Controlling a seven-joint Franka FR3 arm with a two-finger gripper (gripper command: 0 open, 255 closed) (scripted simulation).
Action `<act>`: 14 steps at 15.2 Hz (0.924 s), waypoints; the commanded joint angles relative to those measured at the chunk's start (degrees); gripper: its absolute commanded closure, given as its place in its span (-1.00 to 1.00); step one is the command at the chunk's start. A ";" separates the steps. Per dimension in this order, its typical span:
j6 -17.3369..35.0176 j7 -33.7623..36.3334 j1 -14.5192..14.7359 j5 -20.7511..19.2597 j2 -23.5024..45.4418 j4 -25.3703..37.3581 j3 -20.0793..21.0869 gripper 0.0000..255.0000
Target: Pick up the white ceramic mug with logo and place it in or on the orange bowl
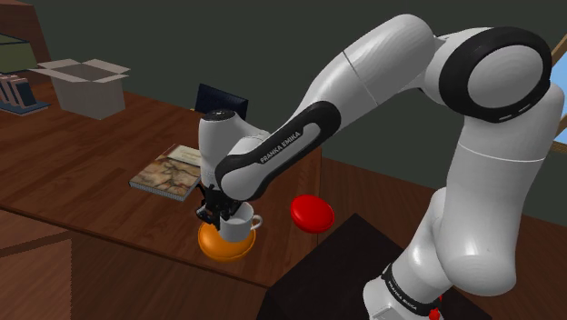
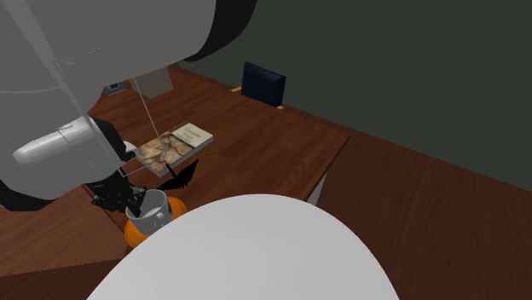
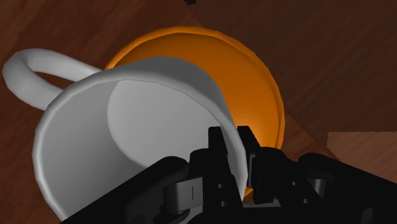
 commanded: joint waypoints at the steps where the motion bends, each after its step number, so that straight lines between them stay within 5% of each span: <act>1: 0.09 0.00 -0.01 -0.03 0.07 0.00 -0.02 1.00; 4: 0.09 0.00 -0.01 -0.03 0.07 0.00 -0.02 1.00; 5: 0.09 0.00 -0.01 -0.03 0.07 0.01 -0.02 -1.00; 10: 0.09 0.00 0.00 -0.03 0.07 0.01 -0.02 -1.00; 14: -6.54 -1.07 -0.42 1.54 -4.92 1.74 0.65 -1.00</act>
